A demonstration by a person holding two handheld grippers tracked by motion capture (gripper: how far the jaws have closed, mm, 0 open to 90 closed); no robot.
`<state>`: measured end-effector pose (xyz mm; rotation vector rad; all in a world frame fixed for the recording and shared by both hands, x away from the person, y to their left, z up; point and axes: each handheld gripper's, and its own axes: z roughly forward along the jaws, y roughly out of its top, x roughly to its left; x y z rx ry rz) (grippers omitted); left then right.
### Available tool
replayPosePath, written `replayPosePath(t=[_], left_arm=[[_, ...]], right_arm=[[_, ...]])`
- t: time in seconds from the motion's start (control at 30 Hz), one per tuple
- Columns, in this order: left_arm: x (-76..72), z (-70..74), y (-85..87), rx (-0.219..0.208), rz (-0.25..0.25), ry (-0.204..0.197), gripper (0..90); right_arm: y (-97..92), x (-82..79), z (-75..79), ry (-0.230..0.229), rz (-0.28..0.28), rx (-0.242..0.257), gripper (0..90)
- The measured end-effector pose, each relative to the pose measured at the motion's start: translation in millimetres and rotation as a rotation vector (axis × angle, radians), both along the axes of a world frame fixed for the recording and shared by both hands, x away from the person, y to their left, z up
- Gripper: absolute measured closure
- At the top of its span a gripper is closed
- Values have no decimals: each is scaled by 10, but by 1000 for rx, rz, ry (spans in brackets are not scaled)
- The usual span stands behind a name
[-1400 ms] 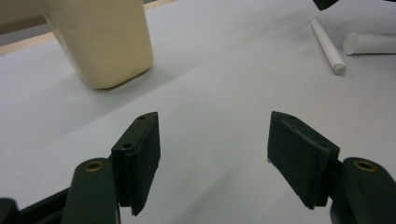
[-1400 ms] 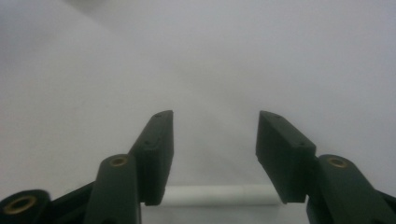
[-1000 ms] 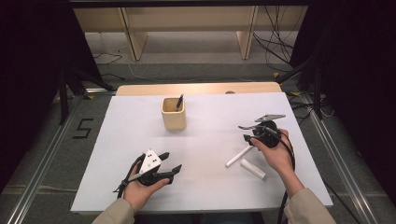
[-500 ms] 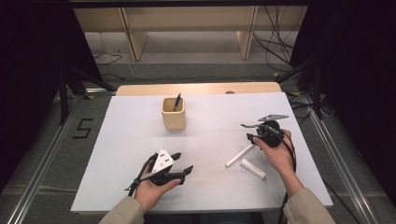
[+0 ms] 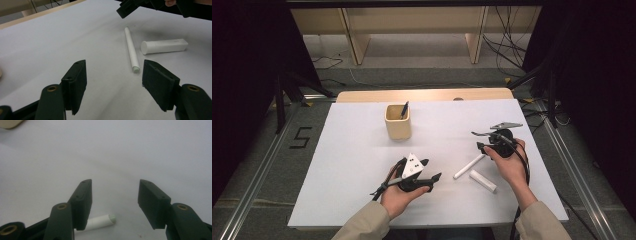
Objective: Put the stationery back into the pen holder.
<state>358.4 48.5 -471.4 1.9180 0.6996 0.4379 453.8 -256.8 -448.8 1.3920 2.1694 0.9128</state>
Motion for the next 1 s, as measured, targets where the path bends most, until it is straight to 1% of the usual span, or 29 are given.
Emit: replayPosePath(t=[0.27, 0.3, 0.4, 0.57, 0.83, 0.87, 0.97, 1.0], left_arm=[[44, -34, -193, 6, -18, 4, 370], [52, -37, -217, 13, -19, 4, 373], [67, -49, -304, 11, -23, 7, 378], [118, -57, -428, 36, -11, 9, 399], [212, -96, -613, 44, -9, 29, 441], [226, -105, -637, 58, -12, 29, 445], [252, -131, -689, 69, -19, 37, 460], [259, -140, -708, 74, -21, 34, 464]], right_arm=[[4, 5, -7, 1, -1, 6, 442], [5, 5, -8, 1, -1, 6, 442], [7, 6, -11, 1, -1, 6, 441], [10, 5, -13, 1, 0, 6, 441], [13, 6, -15, 4, 1, 6, 440], [13, 7, -16, 4, 1, 6, 440], [12, 8, -18, 6, 2, 6, 440], [12, 8, -19, 6, 2, 6, 439]])
